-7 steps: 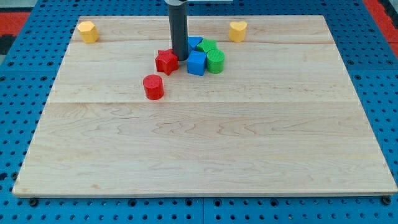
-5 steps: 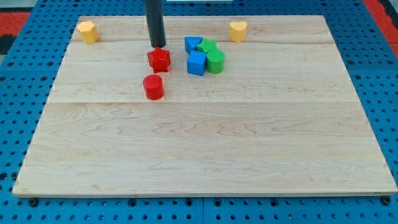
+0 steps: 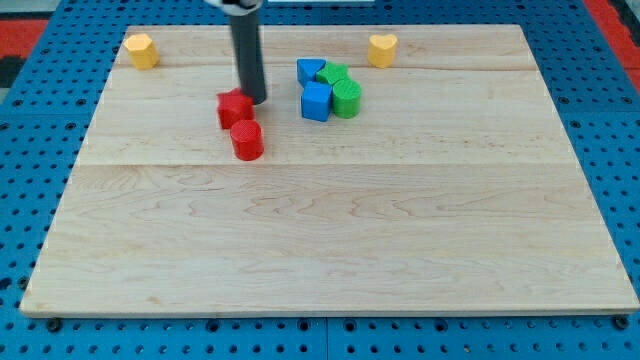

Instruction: Push red circle and red star closer to yellow heart

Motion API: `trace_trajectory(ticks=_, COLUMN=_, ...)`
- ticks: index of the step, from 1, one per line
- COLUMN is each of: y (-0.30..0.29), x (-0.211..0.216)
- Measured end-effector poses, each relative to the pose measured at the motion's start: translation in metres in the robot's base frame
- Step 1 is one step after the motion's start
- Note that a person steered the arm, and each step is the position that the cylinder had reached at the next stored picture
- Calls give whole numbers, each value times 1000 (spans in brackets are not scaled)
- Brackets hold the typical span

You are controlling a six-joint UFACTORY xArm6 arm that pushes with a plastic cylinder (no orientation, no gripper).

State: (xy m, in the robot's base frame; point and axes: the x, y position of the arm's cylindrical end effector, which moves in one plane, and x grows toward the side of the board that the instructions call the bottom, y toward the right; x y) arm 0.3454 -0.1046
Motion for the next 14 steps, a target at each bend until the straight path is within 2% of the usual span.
trace_trajectory(ticks=1, y=-16, x=10)
trace_trajectory(ticks=2, y=11, x=15)
trace_trajectory(ticks=4, y=43, x=96)
trace_trajectory(ticks=6, y=77, x=153)
trace_trajectory(ticks=7, y=48, x=170)
trace_trajectory(ticks=8, y=1, x=132)
trace_trajectory(ticks=11, y=-59, x=-22)
trace_trajectory(ticks=12, y=-74, x=-51)
trace_trajectory(ticks=13, y=-76, x=-61)
trace_trajectory(ticks=14, y=-84, x=-47)
